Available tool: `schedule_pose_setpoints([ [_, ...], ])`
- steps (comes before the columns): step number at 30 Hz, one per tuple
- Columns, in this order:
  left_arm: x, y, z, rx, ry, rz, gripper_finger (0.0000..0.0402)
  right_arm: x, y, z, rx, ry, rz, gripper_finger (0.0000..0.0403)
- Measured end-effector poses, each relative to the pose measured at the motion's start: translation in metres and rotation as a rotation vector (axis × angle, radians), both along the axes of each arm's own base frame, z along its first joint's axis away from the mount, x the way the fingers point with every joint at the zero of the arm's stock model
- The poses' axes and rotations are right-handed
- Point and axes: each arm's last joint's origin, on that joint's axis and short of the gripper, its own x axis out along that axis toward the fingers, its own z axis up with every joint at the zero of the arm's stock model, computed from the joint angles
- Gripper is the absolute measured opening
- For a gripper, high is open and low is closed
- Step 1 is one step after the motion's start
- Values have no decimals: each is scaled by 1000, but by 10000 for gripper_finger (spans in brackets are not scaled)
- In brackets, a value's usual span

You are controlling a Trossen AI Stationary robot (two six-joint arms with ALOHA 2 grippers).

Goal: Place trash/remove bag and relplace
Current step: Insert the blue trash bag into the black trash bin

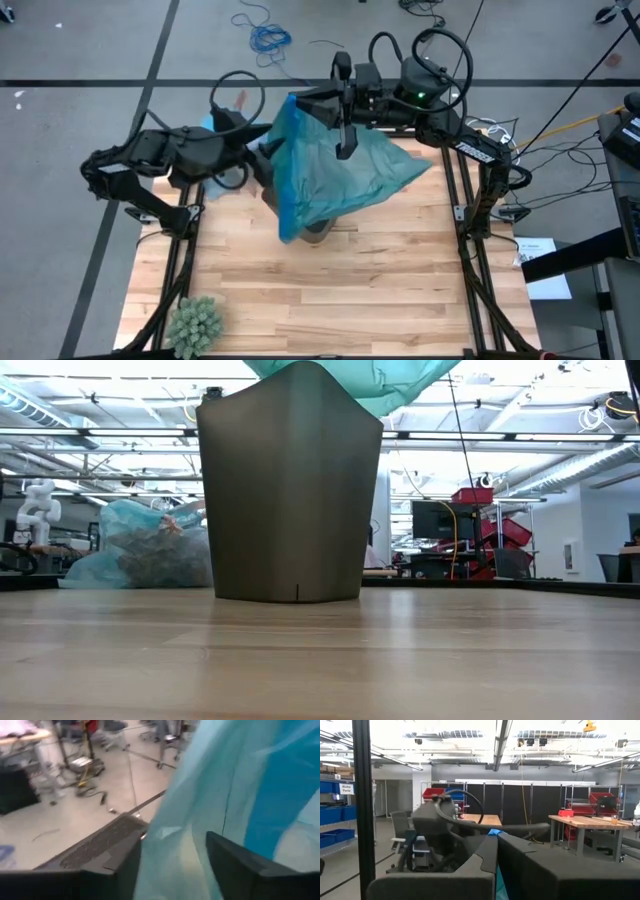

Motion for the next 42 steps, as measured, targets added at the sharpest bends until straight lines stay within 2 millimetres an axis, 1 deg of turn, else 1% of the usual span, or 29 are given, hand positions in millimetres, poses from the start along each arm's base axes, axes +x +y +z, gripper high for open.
schedule_pose_setpoints([
  [2,-5,4,0,-24,-2,29,156,0,0,1,-1,-10,1,0],
  [5,-8,7,1,-45,-13,19,49,-1,1,2,-3,-24,16,0],
  [6,-10,8,2,-46,-8,-7,25,-1,1,3,-2,-27,30,0],
  [7,-11,9,2,-50,-7,-23,16,-1,1,3,6,-29,34,0],
  [9,-14,9,3,-54,-12,-26,9,-1,1,3,18,-32,41,0],
  [11,-21,10,6,-52,-25,-29,3,-1,2,3,27,-32,46,3],
  [14,-32,12,11,-55,-53,-30,2,-1,4,4,37,-32,69,18],
  [20,-56,14,20,-77,-111,-62,1,-2,11,8,65,-76,112,76],
  [24,-71,16,25,-124,-174,-54,1,-8,16,15,106,-120,145,119],
  [27,-75,16,26,-167,-212,-43,1,-15,22,21,117,-142,214,134],
  [30,-76,17,27,-168,-218,-43,1,-15,31,20,121,-115,242,129],
  [34,-75,16,30,-162,-241,-79,0,-3,36,3,106,22,180,97],
  [37,-74,15,35,-166,-276,-129,0,2,33,-13,96,170,53,70],
  [40,-73,13,39,-175,-320,-194,0,2,28,-28,100,321,-127,46],
  [42,-77,12,43,-187,-354,-238,0,1,23,-36,91,404,-256,29],
])
